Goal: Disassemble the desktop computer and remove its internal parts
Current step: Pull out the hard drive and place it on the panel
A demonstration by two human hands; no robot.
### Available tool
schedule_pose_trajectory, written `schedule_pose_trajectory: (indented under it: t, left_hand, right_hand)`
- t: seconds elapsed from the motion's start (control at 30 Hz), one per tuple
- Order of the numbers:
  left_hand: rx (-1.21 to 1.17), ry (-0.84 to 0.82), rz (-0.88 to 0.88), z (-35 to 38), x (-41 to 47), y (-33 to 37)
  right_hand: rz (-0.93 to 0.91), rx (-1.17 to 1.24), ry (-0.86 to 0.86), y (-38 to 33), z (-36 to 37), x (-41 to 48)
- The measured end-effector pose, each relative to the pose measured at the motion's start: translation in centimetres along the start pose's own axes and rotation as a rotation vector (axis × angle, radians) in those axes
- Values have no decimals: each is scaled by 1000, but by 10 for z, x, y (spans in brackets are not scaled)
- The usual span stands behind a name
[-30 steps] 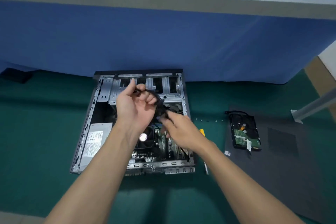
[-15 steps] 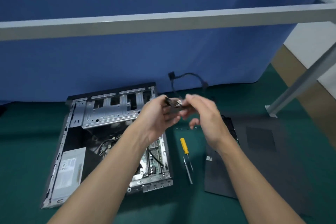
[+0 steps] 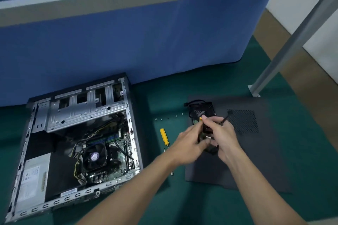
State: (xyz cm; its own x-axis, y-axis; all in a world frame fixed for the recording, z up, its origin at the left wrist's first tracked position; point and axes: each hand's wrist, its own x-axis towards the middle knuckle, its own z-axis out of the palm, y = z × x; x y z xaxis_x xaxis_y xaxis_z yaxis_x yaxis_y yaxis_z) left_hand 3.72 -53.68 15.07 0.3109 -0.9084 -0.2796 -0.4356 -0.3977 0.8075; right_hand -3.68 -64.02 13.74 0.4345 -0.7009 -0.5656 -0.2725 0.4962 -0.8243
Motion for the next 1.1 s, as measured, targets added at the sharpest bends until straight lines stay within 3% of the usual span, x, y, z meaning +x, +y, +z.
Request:
schedule_pose_trajectory:
  t: [0.07, 0.17, 0.23, 0.3, 0.47, 0.67, 0.73, 0.83, 0.9, 0.97, 1.03, 1.1]
  left_hand:
    - [97, -6, 10, -7, -1, -11]
    - [553, 293, 15, -24, -13, -39]
    - [759, 461, -145, -37, -28, -65]
    - [866, 467, -303, -46, -44, -89]
    - [821, 438, -347, -48, -45, -100]
    - [799, 434, -372, -50, -44, -103]
    - [779, 438, -370, -50, -44, -102]
    - [754, 444, -368, -50, -45, -101]
    - [743, 462, -357, -50, -46, -101]
    - [720, 479, -343, -50, -46, -101]
    - [701, 497, -334, -49, -46, -102]
    - [685, 517, -325, -49, -45, -102]
  right_hand:
    - [-69, -112, -5, 8, -4, 15]
    - [-256, -441, 138, 16, -15, 45]
    - [-368, -681, 272, 18, -24, 63]
    - [-453, -798, 362, 21, -32, 77]
    - [-359, -1108, 162, 40, -48, 106]
    - [-177, -1250, 228, 42, -41, 112]
    - [-275, -1207, 330, 41, -34, 103]
    - [-577, -1258, 401, 46, -11, 81]
    - [-773, -1288, 299, 52, 13, 65]
    - [-930, -1299, 48, 63, 39, 55]
    - [-914, -1351, -275, 76, 65, 48]
    - [-742, -1376, -439, 90, 87, 46]
